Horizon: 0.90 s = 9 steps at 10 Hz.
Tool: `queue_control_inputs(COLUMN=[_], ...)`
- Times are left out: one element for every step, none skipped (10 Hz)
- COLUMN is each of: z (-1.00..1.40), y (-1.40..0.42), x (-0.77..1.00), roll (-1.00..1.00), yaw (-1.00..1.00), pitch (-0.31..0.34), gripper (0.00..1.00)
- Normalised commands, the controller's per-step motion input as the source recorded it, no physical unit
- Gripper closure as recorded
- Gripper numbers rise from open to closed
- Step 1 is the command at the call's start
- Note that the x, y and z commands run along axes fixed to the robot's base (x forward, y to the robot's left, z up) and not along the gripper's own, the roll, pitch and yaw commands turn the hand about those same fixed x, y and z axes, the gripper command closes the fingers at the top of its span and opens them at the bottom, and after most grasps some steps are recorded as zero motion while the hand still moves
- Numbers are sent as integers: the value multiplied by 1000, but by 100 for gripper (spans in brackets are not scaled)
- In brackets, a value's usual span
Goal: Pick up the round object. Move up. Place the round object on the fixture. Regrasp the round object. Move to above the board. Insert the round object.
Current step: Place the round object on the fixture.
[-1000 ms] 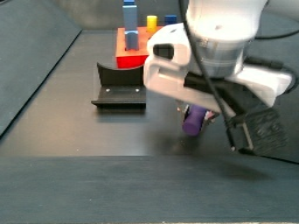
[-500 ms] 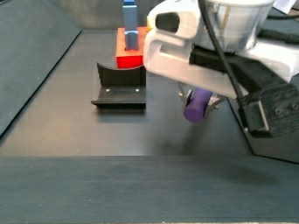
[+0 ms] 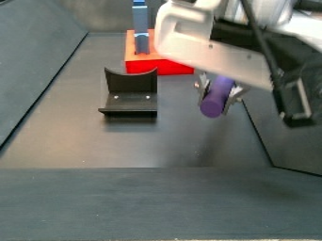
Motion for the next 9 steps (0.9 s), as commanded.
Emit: queue_control_inputs(z=[1000,1000,989,823,696,568,436,262,147], y=[-10,-10,-7,-5,-4,-5,-2,4,-1000], x=[-27,-28,-31,-25,-22,-16,-11,-3,815], roll=[80,74,67,64,65,65,61,62,-5], yaw=[13,14,11,11,10,11,13,13,1000], pitch=[109,102,97,94,99,103,110,119,16], gripper=[100,100,100,100,100,100,100,100,100])
